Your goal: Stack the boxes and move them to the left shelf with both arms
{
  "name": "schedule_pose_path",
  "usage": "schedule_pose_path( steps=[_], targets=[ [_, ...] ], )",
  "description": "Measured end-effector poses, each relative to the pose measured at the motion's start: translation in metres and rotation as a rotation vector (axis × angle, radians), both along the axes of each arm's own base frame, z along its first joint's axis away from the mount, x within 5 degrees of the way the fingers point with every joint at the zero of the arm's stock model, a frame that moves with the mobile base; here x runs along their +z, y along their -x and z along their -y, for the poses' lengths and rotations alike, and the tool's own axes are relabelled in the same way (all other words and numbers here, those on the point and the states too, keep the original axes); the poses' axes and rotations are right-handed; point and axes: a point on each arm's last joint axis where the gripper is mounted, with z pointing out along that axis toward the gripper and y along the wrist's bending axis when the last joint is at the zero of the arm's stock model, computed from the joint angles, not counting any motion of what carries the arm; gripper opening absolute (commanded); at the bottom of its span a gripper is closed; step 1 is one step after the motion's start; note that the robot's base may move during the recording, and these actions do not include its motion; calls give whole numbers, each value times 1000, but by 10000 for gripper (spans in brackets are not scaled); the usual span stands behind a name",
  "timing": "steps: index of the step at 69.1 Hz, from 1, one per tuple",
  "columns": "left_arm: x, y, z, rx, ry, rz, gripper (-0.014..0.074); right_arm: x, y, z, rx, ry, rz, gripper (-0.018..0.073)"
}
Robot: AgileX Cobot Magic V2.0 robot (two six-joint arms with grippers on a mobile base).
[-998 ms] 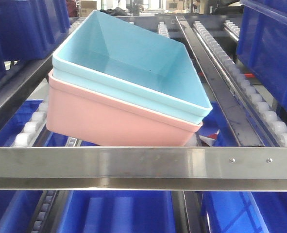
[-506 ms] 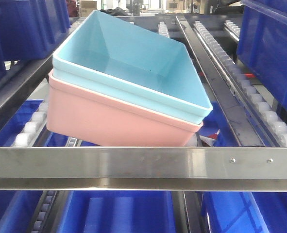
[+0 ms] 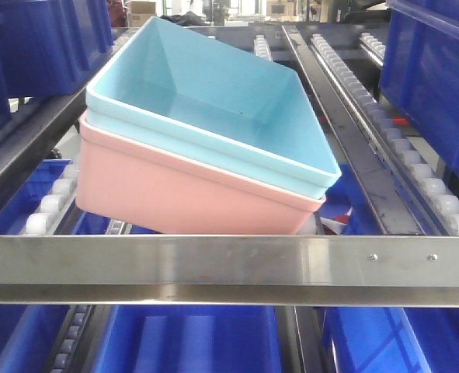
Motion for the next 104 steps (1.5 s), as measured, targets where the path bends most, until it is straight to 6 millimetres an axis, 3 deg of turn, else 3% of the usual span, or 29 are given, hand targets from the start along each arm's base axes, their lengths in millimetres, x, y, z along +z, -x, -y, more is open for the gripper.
schedule_pose_path(
  steps=[11,18,29,86,94,104],
  targets=[
    [-30,5,-14,175,21,140,-3,0,0,0,0,0,0,36],
    [-25,10,-19,248,31,230,-3,0,0,0,0,0,0,36],
    [-26,12,-22,304,22,229,-4,0,0,0,0,0,0,36],
    [-27,12,-22,305,21,221,-4,0,0,0,0,0,0,36],
    [-27,12,-22,305,21,221,-3,-10,0,5,-38,9,-17,36],
    [-27,12,-22,305,21,221,-4,-39,9,28,-218,11,-25,36]
  ],
)
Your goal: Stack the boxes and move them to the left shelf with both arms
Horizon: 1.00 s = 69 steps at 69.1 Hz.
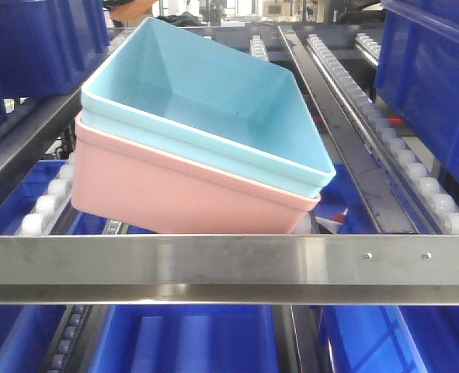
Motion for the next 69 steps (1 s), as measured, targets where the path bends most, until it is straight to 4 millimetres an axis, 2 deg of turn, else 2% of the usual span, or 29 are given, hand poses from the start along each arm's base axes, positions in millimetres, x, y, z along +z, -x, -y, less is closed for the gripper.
schedule_pose_path(
  steps=[11,23,69],
  targets=[
    [0,0,0,0,0,0,-4,-36,20,22,-224,-11,55,36],
    [0,0,0,0,0,-2,-4,-61,31,28,-324,-16,116,36],
    [0,0,0,0,0,-2,-4,-63,31,29,-328,-17,125,36]
  ],
)
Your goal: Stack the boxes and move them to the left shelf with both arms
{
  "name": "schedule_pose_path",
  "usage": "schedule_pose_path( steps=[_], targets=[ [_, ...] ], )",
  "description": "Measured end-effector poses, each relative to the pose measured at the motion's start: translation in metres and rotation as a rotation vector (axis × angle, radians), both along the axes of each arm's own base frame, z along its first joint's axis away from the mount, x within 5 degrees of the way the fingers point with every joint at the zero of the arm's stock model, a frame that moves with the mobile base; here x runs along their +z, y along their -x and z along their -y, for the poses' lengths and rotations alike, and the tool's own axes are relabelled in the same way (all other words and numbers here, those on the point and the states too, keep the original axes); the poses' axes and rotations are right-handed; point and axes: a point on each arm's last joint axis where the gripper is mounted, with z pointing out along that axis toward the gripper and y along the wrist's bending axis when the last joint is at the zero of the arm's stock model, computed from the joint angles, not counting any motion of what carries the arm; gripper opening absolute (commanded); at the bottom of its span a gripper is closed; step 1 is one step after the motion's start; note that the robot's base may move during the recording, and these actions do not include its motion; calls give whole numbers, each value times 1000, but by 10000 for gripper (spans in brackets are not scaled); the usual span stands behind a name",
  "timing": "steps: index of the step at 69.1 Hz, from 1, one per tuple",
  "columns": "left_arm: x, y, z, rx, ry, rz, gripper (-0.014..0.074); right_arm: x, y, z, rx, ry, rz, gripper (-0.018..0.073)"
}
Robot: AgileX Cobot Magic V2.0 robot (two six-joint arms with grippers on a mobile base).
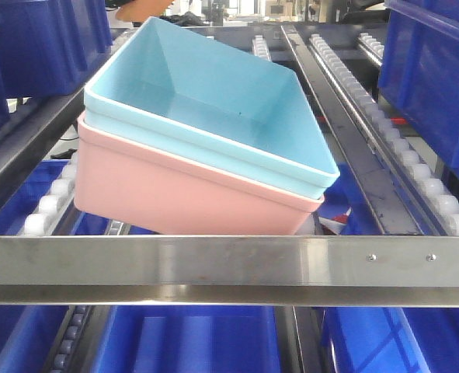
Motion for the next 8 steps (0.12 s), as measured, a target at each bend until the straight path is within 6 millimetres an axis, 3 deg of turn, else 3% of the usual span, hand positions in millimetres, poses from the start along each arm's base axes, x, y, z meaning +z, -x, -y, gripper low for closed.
schedule_pose_path(
  steps=[8],
  targets=[
    [0,0,0,0,0,0,-4,0,0,0,0,0,0,36]
  ],
)
